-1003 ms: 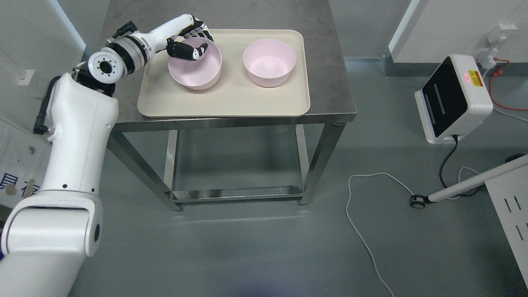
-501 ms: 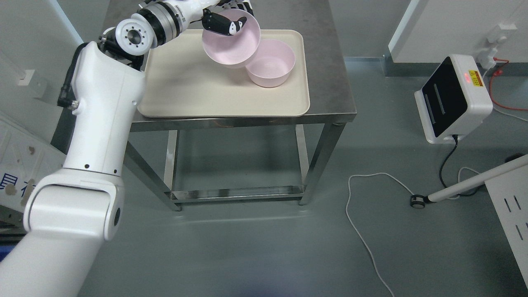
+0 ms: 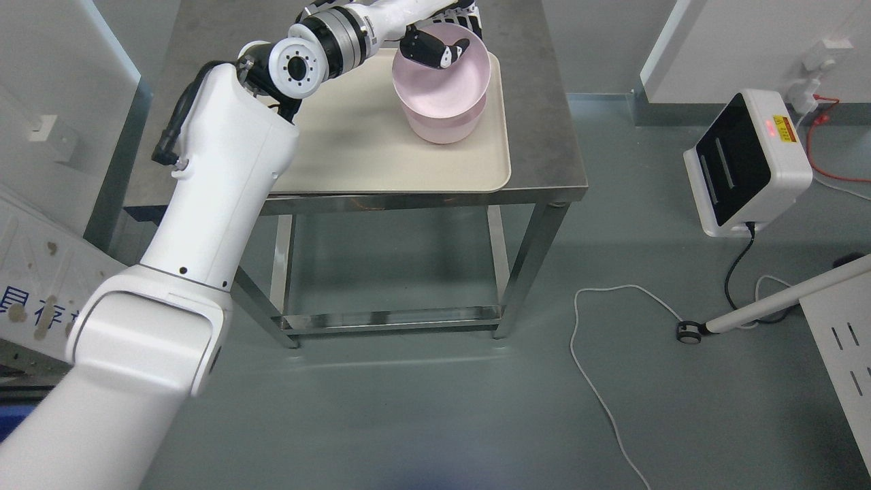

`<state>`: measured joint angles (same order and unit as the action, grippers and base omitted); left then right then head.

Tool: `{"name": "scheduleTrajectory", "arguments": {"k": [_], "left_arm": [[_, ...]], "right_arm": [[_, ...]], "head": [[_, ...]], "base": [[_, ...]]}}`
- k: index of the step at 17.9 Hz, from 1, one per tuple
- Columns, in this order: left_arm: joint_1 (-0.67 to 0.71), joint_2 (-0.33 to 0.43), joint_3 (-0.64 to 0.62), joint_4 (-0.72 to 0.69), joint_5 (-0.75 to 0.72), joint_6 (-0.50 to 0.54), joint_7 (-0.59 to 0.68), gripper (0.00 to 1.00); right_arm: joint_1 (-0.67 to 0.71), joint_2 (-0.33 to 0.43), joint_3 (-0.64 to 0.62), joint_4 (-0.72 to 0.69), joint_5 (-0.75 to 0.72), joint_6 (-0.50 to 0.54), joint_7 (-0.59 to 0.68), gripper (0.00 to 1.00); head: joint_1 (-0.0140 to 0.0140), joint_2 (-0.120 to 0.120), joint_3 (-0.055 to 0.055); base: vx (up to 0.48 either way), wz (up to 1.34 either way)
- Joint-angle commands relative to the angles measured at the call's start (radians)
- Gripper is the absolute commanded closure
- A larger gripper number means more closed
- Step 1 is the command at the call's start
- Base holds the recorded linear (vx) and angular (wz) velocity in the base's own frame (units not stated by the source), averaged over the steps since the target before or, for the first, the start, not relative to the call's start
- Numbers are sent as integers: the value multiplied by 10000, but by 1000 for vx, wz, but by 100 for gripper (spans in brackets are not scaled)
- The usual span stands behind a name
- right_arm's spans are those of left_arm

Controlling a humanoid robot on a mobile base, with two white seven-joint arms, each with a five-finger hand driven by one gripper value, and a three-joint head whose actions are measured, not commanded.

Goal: Stack pink IKEA bowls on left shelf middle
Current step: 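Grip the bowl rim with the left hand and lift it over the other bowl, then lower the held bowl into the other pink bowl and release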

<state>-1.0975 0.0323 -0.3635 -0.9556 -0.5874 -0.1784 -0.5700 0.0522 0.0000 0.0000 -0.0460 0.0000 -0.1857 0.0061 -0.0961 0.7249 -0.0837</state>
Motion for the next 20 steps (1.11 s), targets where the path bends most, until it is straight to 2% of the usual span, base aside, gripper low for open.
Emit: {"name": "scheduleTrajectory", "arguments": {"k": [1, 8, 9, 10, 11, 14, 16, 18, 20], "left_arm": [[-207, -148, -1166, 412, -16, -11, 437, 97], [-315, -148, -1059, 689, -276, -11, 760, 94], [-315, -148, -1013, 765, -459, -11, 775, 84], [-315, -148, -922, 903, -704, -11, 806, 61], [-300, -148, -784, 919, -904, -11, 806, 51], [-223, -148, -187, 859, -922, -72, 791, 39], [-86, -148, 1295, 386, -601, -118, 806, 30], [144, -148, 2863, -290, 1062, -210, 882, 27], [267, -148, 3449, -704, 3592, -165, 1858, 20]], "right_arm": [[0, -175, -92, 0, 77, 1, -30, 0], [0, -175, -92, 0, 77, 1, -30, 0], [0, -175, -92, 0, 77, 1, -30, 0], [0, -175, -107, 0, 77, 1, -30, 0], [0, -175, -107, 0, 77, 1, -15, 0], [0, -175, -107, 0, 77, 1, -30, 0], [0, -175, -92, 0, 77, 1, -30, 0], [0, -175, -92, 0, 77, 1, -15, 0], [0, -175, -92, 0, 77, 1, -30, 0]], "head": [[0, 0, 0], [0, 0, 0], [0, 0, 0], [0, 0, 0], [0, 0, 0], [0, 0, 0], [0, 0, 0], [0, 0, 0], [0, 0, 0]], "base": [[0, 0], [0, 0], [0, 0], [0, 0], [0, 0], [0, 0], [0, 0], [0, 0], [0, 0]]}}
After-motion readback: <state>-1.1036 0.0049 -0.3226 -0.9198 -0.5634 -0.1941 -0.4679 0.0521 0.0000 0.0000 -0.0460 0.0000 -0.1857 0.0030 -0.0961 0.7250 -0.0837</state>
